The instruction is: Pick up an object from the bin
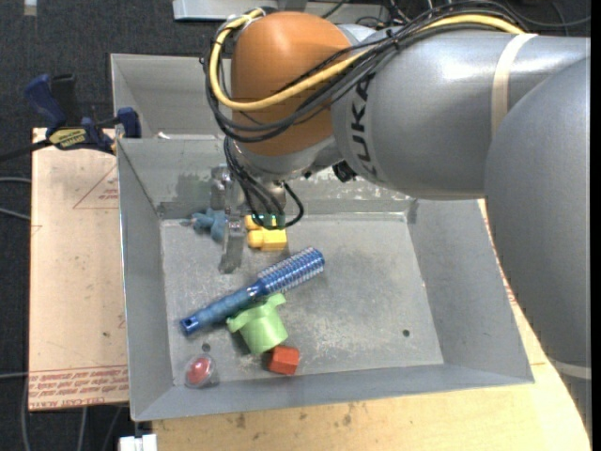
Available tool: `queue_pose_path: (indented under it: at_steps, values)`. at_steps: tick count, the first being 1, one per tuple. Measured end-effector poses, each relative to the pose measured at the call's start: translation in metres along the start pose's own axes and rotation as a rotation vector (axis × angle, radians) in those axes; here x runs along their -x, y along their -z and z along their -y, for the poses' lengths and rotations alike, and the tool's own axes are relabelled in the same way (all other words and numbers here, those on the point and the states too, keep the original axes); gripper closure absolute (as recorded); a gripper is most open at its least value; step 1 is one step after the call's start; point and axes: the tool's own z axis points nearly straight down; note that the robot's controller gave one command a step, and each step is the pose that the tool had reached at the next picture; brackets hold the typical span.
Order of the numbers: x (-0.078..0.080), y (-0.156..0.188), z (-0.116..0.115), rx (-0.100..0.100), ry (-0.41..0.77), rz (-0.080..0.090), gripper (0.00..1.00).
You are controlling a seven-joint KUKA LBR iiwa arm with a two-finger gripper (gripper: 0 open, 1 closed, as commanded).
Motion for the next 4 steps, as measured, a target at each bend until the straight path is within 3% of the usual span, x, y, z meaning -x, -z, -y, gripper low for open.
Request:
queue_pose_path:
  at_steps: [1, 2, 3, 4]
  values:
    - [-0.037, -0.079, 0.081, -0.004, 0.120, 0.000, 0.00]
    - [-0.057, -0.159, 0.073, 0.000, 0.032, 0.000, 0.00]
    - [-0.054, -0.155, 0.073, 0.001, 0.029, 0.008, 1.00]
    - [-0.019, -0.006, 0.059, 0.002, 0.066, 0.018, 1.00]
